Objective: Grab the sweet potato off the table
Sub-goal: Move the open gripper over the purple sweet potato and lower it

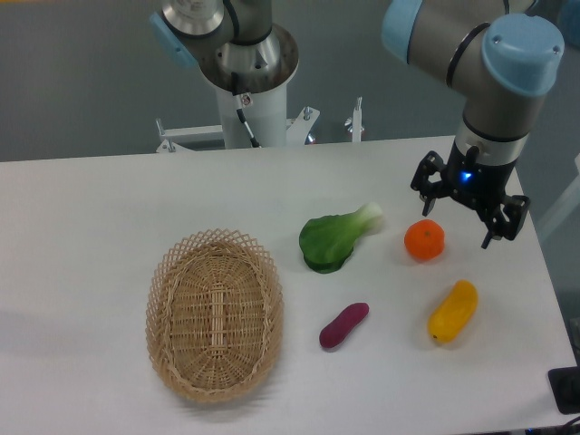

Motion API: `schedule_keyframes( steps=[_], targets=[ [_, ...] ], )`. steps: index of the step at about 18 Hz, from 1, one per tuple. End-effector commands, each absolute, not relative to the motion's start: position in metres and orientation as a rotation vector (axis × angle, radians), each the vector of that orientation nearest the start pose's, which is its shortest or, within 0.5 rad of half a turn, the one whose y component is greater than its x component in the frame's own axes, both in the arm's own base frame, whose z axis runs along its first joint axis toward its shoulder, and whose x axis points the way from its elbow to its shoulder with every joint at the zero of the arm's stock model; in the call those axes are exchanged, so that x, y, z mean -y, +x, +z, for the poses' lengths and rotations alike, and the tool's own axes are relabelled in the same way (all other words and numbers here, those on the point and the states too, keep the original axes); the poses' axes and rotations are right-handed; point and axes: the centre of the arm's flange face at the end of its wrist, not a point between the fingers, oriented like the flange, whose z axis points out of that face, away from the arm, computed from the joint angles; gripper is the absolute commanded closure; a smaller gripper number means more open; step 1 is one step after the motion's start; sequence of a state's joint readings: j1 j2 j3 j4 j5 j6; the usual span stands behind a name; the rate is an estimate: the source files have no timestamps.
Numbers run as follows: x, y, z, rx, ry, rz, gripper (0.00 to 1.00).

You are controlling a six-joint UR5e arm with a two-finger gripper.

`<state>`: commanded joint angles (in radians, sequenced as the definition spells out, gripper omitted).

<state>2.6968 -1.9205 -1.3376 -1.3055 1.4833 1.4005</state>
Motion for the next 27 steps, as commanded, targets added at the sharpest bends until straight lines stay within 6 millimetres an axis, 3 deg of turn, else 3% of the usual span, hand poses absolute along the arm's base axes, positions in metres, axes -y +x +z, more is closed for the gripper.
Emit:
schedule_keyframes(
  steps=[7, 9, 16, 24, 27],
  targets=[
    [-0.417, -0.513, 0.416, -0.430, -2.986, 0.126, 0.00],
    [-0.428, -0.504, 0.409, -0.400, -2.983, 0.125, 0.00],
    [-0.476, -0.469, 0.339, -0.278, -2.981, 0.134, 0.00],
    [-0.501, -0.438, 0.239, -0.353, -2.997, 0.064, 0.00],
    [-0.513, -0.427, 0.220, -0.385, -2.993, 0.086, 0.00]
  ],
)
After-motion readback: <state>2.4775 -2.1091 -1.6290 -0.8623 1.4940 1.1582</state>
